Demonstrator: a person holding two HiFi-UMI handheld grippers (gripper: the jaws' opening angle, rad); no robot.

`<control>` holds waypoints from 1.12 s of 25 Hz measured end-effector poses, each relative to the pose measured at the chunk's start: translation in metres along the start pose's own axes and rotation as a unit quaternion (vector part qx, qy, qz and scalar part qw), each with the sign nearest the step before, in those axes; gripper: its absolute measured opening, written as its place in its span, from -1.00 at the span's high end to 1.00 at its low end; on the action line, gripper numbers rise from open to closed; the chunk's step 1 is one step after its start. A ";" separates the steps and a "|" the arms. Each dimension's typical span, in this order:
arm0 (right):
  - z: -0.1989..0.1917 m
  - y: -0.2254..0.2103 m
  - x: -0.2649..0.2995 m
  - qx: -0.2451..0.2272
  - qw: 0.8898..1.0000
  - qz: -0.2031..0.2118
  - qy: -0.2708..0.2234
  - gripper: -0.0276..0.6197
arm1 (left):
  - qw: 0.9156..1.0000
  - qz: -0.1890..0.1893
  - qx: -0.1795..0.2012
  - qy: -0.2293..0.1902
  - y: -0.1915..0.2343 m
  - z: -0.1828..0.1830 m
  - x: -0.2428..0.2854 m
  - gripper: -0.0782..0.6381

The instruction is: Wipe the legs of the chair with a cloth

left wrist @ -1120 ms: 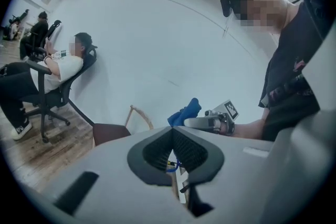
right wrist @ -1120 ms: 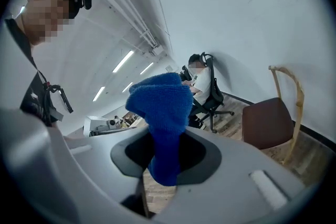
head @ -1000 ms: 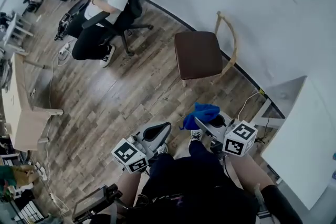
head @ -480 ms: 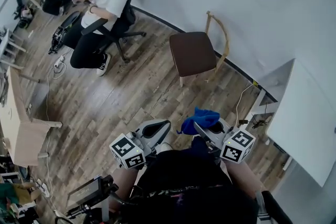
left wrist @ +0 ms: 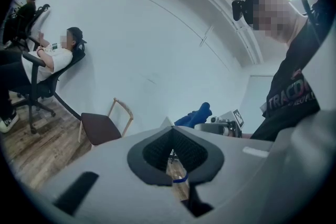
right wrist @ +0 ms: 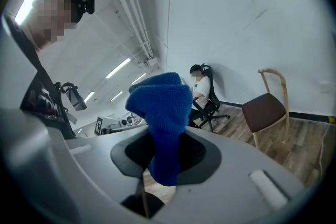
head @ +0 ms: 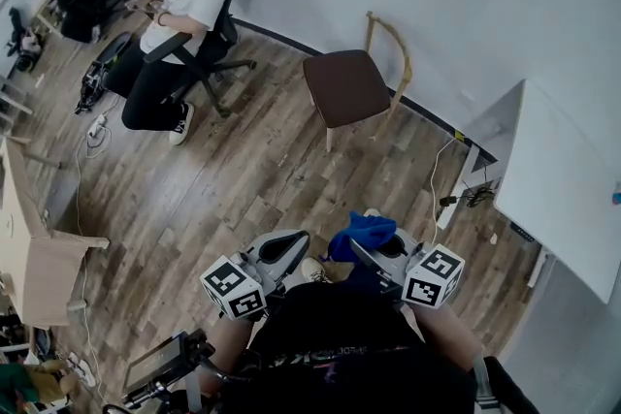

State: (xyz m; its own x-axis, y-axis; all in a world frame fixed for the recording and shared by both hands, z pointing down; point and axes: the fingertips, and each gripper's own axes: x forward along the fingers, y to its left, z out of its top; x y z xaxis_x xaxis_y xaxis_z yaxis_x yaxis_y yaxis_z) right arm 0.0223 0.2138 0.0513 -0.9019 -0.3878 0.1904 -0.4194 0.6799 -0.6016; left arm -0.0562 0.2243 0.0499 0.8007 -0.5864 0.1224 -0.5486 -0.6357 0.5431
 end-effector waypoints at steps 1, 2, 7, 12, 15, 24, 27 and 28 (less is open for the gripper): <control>-0.007 0.006 0.000 0.001 1.000 0.000 0.000 0.60 | 1.000 -0.001 -0.002 0.002 -0.003 -0.005 -0.007 0.79; -0.013 0.013 0.001 -0.001 1.000 0.001 0.002 0.60 | 1.000 -0.003 -0.003 0.003 -0.006 -0.009 -0.015 0.79; -0.034 0.042 0.003 -0.024 1.000 0.004 0.014 0.60 | 1.000 -0.014 -0.005 0.007 -0.020 -0.021 -0.040 0.78; -0.039 0.066 -0.001 -0.050 0.999 0.002 0.017 0.60 | 1.000 -0.022 -0.009 -0.017 -0.032 -0.016 -0.057 0.78; -0.038 0.069 -0.004 -0.058 0.998 -0.001 0.017 0.60 | 0.999 -0.031 -0.005 -0.026 -0.034 -0.011 -0.056 0.79; -0.035 0.074 -0.005 -0.064 0.998 0.005 0.026 0.60 | 0.999 -0.033 -0.008 -0.037 -0.034 -0.009 -0.058 0.79; -0.034 0.073 -0.004 -0.063 0.998 0.012 0.026 0.61 | 0.999 -0.028 -0.009 -0.036 -0.035 -0.009 -0.057 0.78; -0.034 0.073 -0.004 -0.063 0.998 0.013 0.026 0.61 | 0.999 -0.027 -0.008 -0.036 -0.035 -0.010 -0.058 0.78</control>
State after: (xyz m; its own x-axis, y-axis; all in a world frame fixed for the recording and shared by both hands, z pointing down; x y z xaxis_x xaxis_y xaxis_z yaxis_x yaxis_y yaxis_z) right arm -0.0078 0.2861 0.0334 -0.9154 -0.3380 0.2185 -0.4025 0.7632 -0.5056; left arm -0.0808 0.2853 0.0320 0.8098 -0.5858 0.0334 -0.5006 -0.6601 0.5601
